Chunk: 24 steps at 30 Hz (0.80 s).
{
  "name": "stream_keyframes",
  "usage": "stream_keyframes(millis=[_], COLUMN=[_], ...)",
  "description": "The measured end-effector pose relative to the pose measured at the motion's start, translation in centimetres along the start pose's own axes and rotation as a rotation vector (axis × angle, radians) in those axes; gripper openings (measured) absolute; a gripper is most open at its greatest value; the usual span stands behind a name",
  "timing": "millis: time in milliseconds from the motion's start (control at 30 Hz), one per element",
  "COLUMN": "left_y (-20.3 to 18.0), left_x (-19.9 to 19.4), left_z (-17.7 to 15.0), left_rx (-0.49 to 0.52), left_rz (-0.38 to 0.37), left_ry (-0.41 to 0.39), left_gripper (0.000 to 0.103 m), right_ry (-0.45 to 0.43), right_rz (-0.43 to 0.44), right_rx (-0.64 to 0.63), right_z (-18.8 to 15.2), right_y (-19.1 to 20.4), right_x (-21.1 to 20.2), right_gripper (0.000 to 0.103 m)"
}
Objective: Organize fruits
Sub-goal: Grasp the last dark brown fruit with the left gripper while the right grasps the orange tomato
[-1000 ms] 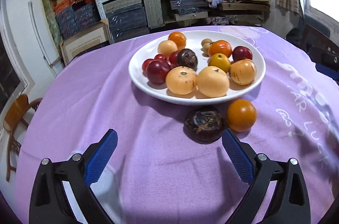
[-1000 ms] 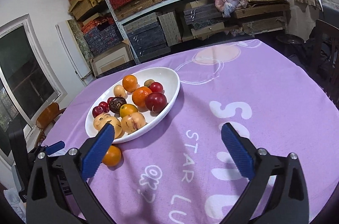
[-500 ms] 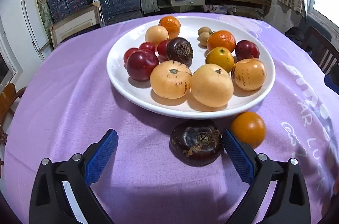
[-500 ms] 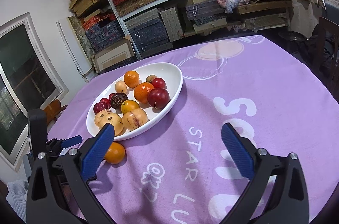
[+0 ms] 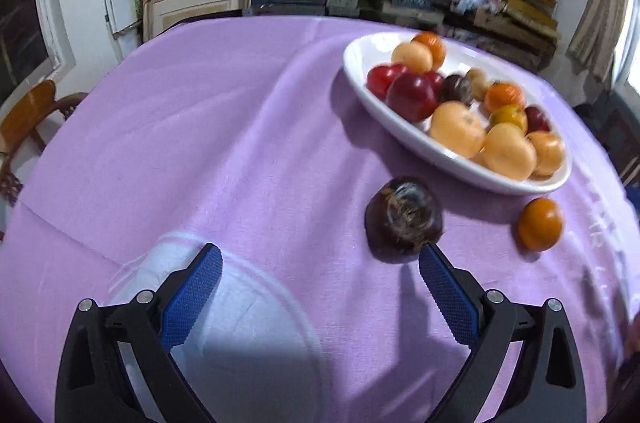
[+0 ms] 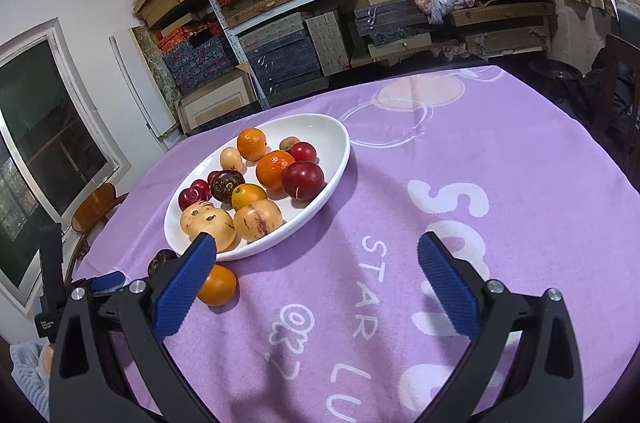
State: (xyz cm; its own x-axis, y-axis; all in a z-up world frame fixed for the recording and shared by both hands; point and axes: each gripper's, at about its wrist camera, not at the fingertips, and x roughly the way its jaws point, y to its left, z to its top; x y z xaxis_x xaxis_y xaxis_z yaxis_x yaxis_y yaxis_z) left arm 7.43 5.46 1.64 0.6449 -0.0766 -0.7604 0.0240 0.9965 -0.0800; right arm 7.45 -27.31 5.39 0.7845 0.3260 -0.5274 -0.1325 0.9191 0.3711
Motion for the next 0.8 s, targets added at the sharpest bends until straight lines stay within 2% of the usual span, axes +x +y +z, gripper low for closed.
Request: stream_keyframes(millis=[100, 267, 400, 467, 633, 700, 800], left_y=[-0.6, -4.2, -5.0, -5.4, -5.1, -4.7, -4.5], left_x=[-0.6, -0.8, -0.3, 0.5, 1.2, 1.7, 1.9], left_z=[0.2, -0.4, -0.1, 0.2, 0.4, 0.6, 0.8], left_rx=[0.023, 0.182, 0.192, 0.194, 0.158, 0.134, 0.126], left_rz=[-0.087, -0.075, -0.117, -0.138, -0.144, -0.150, -0.147], left_ry=[-0.020, -0.045, -0.029, 0.002, 0.013, 0.034, 0.032], left_gripper=[0.099, 0.098, 0.096, 0.086, 0.075, 0.067, 0.065], right_ry=[-0.006, -0.006, 0.002, 0.001, 0.004, 0.005, 0.010], right_rz=[-0.002, 0.003, 0.002, 0.000, 0.000, 0.000, 0.004], right_rx=[-0.025, -0.031, -0.032, -0.039, -0.050, -0.055, -0.068], right_z=[-0.1, -0.3, -0.3, -0.4, -0.4, -0.6, -0.7], right_y=[0.4, 0.6, 0.6, 0.7, 0.9, 1.1, 1.4], right_x=[0.0, 0.0, 0.1, 0.1, 0.3, 0.2, 0.4], right_gripper=[0.099, 0.099, 0.099, 0.099, 0.099, 0.099, 0.099])
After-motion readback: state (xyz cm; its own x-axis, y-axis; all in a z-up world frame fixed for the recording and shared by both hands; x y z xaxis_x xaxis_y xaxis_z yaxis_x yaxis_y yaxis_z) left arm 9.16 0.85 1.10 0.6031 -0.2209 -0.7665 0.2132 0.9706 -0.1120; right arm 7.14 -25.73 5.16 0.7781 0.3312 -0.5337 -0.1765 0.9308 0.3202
